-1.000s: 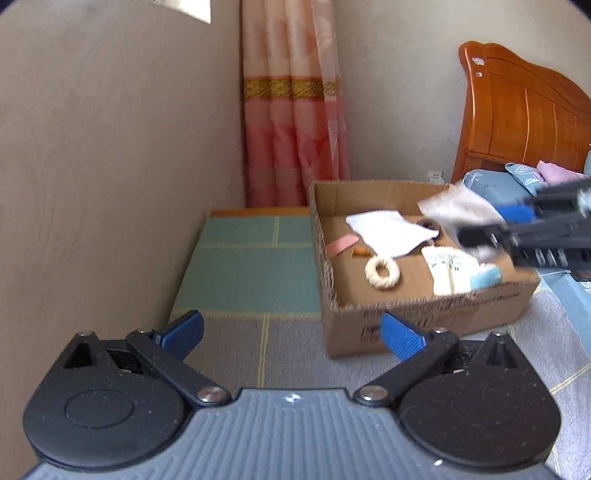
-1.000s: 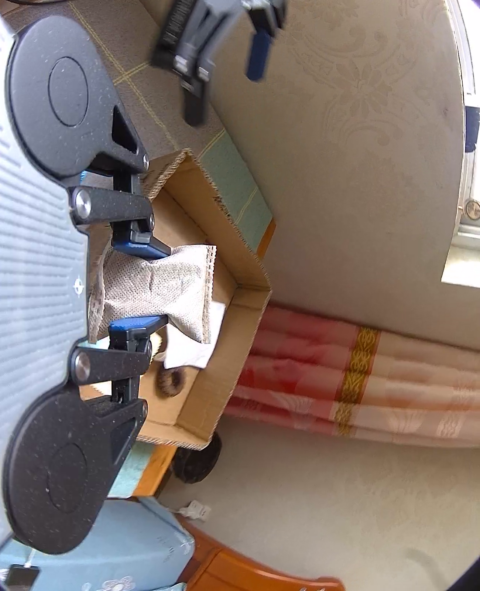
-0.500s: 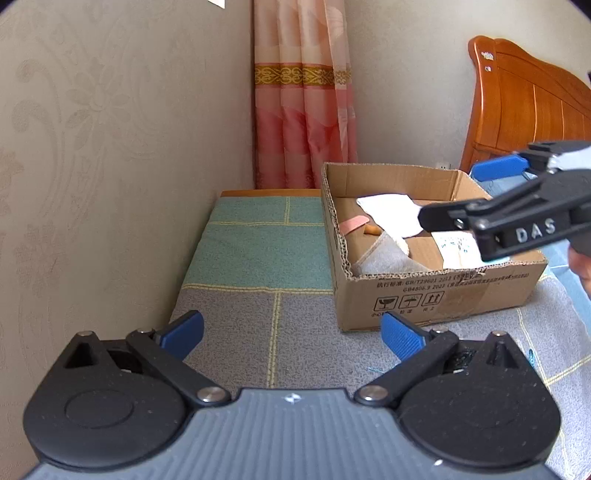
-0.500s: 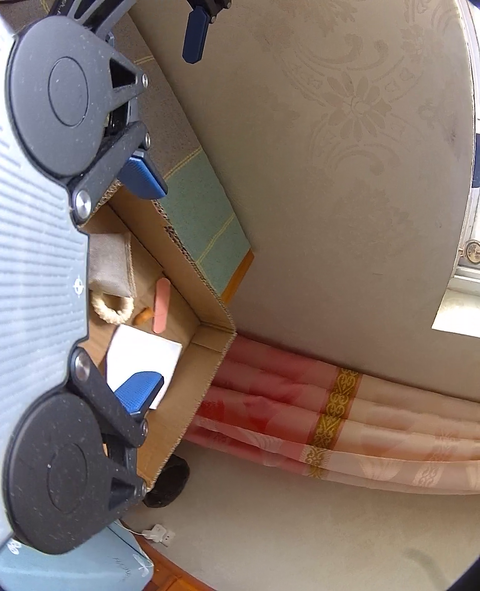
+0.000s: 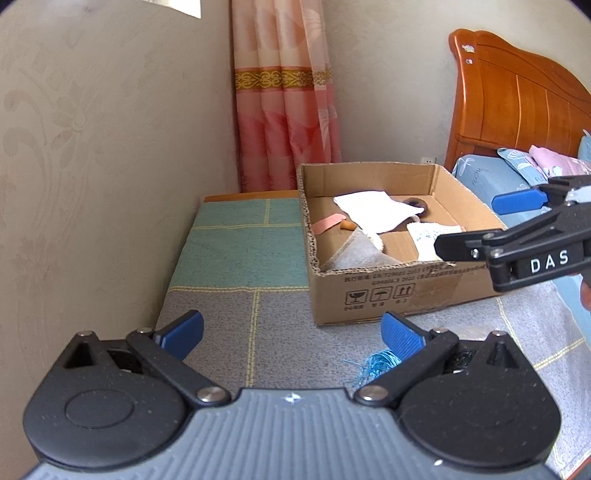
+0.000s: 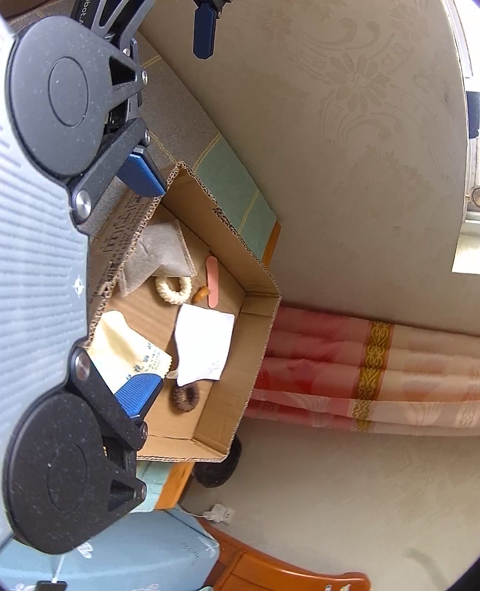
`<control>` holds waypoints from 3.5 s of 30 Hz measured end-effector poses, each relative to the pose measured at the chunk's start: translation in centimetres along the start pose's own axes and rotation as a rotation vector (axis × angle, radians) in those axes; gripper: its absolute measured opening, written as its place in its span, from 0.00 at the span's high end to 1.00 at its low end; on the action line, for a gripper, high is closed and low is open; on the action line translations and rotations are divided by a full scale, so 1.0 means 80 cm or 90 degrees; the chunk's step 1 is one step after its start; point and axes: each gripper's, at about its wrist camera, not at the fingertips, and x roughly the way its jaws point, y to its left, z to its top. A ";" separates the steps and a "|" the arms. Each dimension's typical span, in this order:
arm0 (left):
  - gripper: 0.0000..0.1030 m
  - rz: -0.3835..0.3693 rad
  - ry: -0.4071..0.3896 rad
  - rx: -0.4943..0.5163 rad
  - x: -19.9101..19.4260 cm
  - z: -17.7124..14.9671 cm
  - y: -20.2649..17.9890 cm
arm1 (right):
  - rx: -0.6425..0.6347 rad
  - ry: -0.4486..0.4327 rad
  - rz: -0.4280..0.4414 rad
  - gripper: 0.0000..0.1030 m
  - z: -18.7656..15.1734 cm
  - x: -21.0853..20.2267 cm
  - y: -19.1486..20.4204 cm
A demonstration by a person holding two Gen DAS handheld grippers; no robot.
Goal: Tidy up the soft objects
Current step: 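Move both grippers back toward the blue-tasselled sachet and second grey pouch, then grasp the blue-tasselled sachet with the left gripper while the right gripper grasps the grey pouch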
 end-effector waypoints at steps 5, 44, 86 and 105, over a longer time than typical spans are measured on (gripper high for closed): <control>0.01 -0.007 0.002 0.014 -0.008 -0.006 -0.009 | 0.039 0.002 0.005 0.00 -0.019 -0.011 -0.003; 0.01 -0.197 0.076 0.161 0.068 -0.062 -0.152 | 0.218 0.072 -0.195 0.00 -0.192 -0.055 -0.094; 0.01 -0.079 0.109 0.039 0.079 -0.085 -0.055 | 0.075 0.105 -0.067 0.00 -0.136 0.057 -0.054; 0.01 -0.102 0.095 0.073 0.063 -0.085 -0.066 | 0.023 0.075 -0.019 0.50 -0.144 0.038 -0.027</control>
